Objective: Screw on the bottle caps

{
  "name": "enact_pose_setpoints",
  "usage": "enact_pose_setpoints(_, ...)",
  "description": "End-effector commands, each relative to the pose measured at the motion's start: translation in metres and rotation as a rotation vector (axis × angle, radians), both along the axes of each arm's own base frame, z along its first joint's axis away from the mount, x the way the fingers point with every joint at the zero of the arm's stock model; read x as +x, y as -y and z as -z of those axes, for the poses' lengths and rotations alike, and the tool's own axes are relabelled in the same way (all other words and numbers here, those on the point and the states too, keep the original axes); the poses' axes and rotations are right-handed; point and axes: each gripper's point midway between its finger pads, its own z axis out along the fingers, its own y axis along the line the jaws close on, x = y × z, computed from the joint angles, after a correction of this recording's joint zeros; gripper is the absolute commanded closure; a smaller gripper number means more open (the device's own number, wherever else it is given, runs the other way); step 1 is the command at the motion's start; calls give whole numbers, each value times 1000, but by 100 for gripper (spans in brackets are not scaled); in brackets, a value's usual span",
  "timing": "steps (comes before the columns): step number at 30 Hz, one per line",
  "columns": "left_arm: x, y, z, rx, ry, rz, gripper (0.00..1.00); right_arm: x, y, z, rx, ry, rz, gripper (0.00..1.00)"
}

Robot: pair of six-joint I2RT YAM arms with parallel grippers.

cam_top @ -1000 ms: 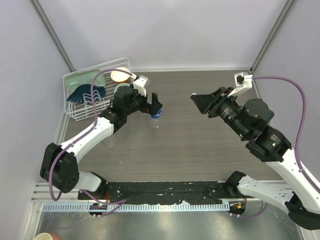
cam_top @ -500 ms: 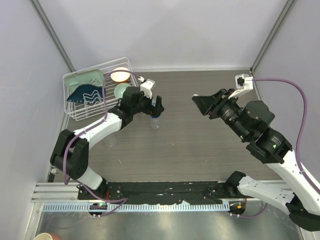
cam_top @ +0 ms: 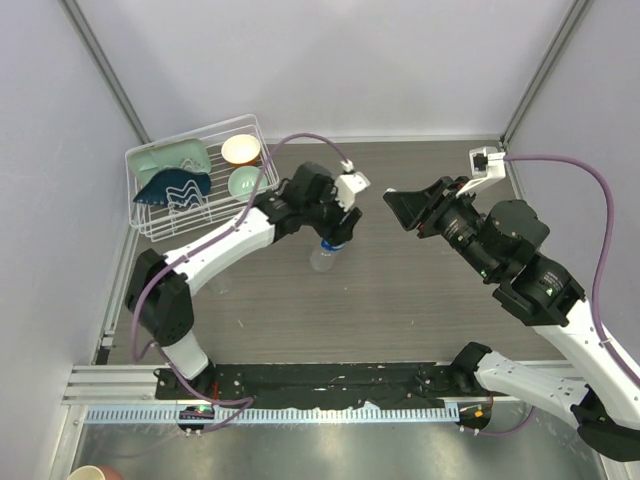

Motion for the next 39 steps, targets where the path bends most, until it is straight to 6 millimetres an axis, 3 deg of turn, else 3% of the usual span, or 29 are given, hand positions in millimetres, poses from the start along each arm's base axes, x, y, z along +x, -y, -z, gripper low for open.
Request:
enact_pose_setpoints(1, -68, -20, 36, 355, -217, 180, 60, -6, 3, -27, 21, 49, -12, 94)
enact_pose_setpoints(3, -85, -15, 44, 429, -242, 231, 61, -6, 8, -35, 25, 58, 10, 94)
enact_pose_setpoints(6, -106, -15, 63, 547, -277, 291, 53, -5, 16, -40, 13, 63, 43, 94)
enact_pose_setpoints(9, -132, -5, 88, 665, -321, 379, 53, -8, 22, -46, 10, 67, 57, 94)
enact_pose_setpoints(10, -141, 3, 87, 683, -330, 411, 52, -7, 23, -46, 9, 66, 60, 94)
enact_pose_setpoints(11, -148, 9, 103, 701, -383, 441, 52, -9, 24, -48, 12, 70, 59, 95)
enact_pose_setpoints(16, -142, 43, 120, 675, -361, 467, 50, -9, 29, -47, 6, 71, 79, 95)
enact_pose_setpoints(20, -134, 55, 127, 676, -295, 473, 47, -8, 30, -46, -11, 74, 87, 94)
enact_pose_setpoints(24, -130, 52, 132, 694, -268, 461, 21, -6, 29, -44, -31, 75, 84, 94)
enact_pose_setpoints(27, -129, 50, 127, 680, -239, 467, 1, -4, 27, -41, -47, 72, 84, 94)
enact_pose_setpoints(34, -129, 33, 101, 664, -162, 464, 0, -1, 24, -40, -62, 70, 82, 94)
enact_pose_setpoints(39, -126, 20, 70, 638, -73, 446, 0, 1, 20, -38, -74, 65, 71, 94)
